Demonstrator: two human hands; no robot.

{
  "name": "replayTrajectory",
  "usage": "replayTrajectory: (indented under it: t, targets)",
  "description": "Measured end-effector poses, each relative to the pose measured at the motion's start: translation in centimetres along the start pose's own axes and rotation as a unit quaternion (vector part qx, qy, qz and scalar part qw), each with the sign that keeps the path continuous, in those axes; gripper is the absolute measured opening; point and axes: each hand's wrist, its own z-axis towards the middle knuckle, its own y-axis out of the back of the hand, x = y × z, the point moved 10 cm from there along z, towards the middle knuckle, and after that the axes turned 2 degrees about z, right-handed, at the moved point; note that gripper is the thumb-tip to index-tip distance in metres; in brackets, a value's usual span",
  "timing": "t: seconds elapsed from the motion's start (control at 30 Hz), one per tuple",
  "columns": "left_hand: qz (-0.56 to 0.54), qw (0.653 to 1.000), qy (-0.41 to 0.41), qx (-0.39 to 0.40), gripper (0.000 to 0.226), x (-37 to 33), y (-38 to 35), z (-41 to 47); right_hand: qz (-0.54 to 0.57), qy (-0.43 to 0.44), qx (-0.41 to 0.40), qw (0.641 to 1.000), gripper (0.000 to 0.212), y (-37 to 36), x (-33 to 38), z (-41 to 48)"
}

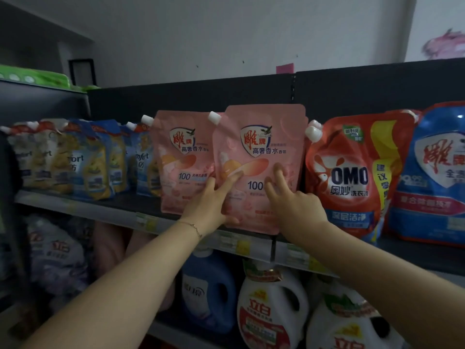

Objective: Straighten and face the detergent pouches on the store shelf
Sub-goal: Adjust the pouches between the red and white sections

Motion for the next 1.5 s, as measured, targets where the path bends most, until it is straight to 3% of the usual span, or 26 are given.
replayTrajectory:
  t: [0.13, 0.27, 0.37, 0.47, 0.63, 0.73, 0.9, 1.0, 1.07, 1.13, 1.23, 1.3, 1.43, 1.5]
  targets:
    - [-0.036, 0.997, -0.073, -0.001, 0.076, 1.9, 0.7, -0.6, 0.009, 0.003, -0.032, 0.999, 0.054, 2.5, 3.2, -0.4]
    - [0.015, 0.993, -0.092, -0.065, 0.062, 5.2, 2.5, -0.5, 0.111, 0.046, -0.039, 0.992, 0.039, 3.3, 8.6, 0.7]
    - [0.038, 0.993, -0.053, -0.095, 0.071, 9.2, 3.5, 0.0, 0.246, 0.033, -0.013, 0.968, 0.034, 2.4, 12.3, 2.5]
    - [0.021, 0.989, -0.026, -0.142, 0.086, 12.6, 4.1, 0.6, 0.368, 0.002, 0.004, 0.93, 0.057, 0.3, 14.9, 4.9]
    - [-0.173, 0.978, 0.031, -0.112, 0.117, 16.0, 2.8, 3.0, 0.478, -0.089, -0.073, 0.871, 0.083, -1.6, 15.2, 8.1]
    - [-0.254, 0.964, 0.036, -0.074, 0.143, 17.3, 1.2, 4.6, 0.505, -0.185, -0.13, 0.833, 0.077, -2.1, 14.3, 8.8]
    - [-0.337, 0.937, 0.015, -0.089, 0.147, 18.5, 0.2, 6.3, 0.497, -0.29, -0.144, 0.805, 0.062, -3.2, 14.2, 9.6]
    - [-0.358, 0.929, 0.007, -0.089, 0.149, 18.9, 0.1, 6.5, 0.515, -0.308, -0.179, 0.78, 0.059, -3.5, 13.6, 9.8]
    - [-0.369, 0.925, -0.005, -0.086, 0.15, 19.1, -0.1, 6.6, 0.573, -0.309, -0.209, 0.73, 0.051, -4.2, 13.0, 9.9]
    - [-0.382, 0.921, -0.02, -0.076, 0.155, 19.0, -0.2, 6.6, 0.625, -0.333, -0.182, 0.682, 0.037, -5.5, 12.5, 10.2]
    - [-0.416, 0.907, 0.009, -0.06, 0.161, 19.4, -0.3, 6.3, 0.675, -0.357, -0.138, 0.631, 0.046, -7.0, 11.9, 10.9]
    - [-0.455, 0.886, 0.07, -0.059, 0.144, 20.3, -0.3, 6.2, 0.707, -0.364, -0.122, 0.594, 0.058, -7.6, 11.9, 11.3]
    - [-0.54, 0.823, 0.116, -0.134, 0.066, 21.5, 1.4, 6.8, 0.727, -0.377, -0.118, 0.561, 0.058, -7.9, 11.8, 11.6]
    - [-0.568, 0.802, 0.141, -0.122, 0.06, 20.8, 1.3, 6.8, 0.739, -0.387, -0.114, 0.54, 0.052, -8.1, 11.7, 11.6]
